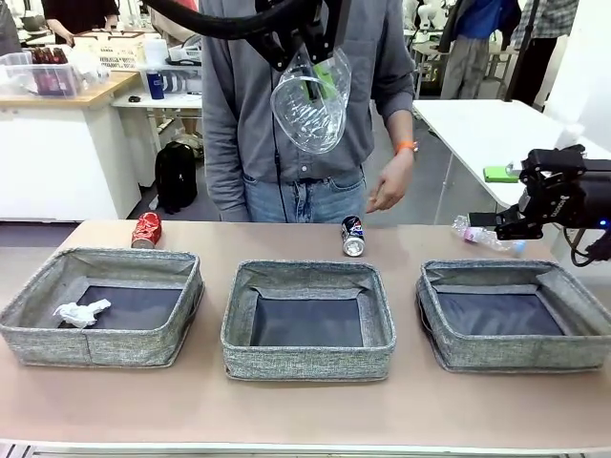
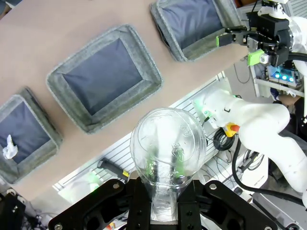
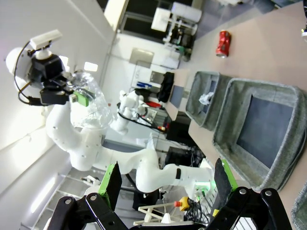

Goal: Sort the waste into the appropriate baskets.
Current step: Place the picked waste into the Fabric basket indicated by the person.

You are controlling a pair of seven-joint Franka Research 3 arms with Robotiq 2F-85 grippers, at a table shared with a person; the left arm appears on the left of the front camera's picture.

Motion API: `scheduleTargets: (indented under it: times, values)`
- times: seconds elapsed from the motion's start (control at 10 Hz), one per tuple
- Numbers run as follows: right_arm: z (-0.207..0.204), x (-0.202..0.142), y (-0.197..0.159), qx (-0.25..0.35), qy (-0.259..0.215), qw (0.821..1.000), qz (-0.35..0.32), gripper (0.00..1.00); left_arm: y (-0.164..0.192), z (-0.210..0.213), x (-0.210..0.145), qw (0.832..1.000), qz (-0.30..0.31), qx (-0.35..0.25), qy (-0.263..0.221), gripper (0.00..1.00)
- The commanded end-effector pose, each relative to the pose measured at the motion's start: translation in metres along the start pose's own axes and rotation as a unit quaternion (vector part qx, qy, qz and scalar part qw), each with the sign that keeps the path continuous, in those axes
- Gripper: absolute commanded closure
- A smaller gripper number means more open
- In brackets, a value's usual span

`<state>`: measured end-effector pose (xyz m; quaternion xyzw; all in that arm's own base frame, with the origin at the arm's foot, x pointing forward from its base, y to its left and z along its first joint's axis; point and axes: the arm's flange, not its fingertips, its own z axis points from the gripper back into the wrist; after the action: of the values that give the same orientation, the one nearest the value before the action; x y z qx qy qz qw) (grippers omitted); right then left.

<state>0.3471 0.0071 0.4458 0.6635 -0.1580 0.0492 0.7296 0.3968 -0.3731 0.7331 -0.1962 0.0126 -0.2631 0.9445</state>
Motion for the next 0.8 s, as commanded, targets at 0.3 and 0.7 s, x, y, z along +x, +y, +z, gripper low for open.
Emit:
scheduleTargets:
  times: [0.3,0.7]
  values:
    - [-0.0015,0.0012,0.002,0.008,-0.002,1.0,-0.002,0.0,0.0008,0.0019,-0.0029,1.0,-0.005,0.001,-0.003,0.87]
    - [-0.0015,0.0012,0.002,0.008,-0.002,1.0,-0.002,0.0,0.0008,0.0019,-0.0029,1.0,-0.005,0.001,-0.003,0.87]
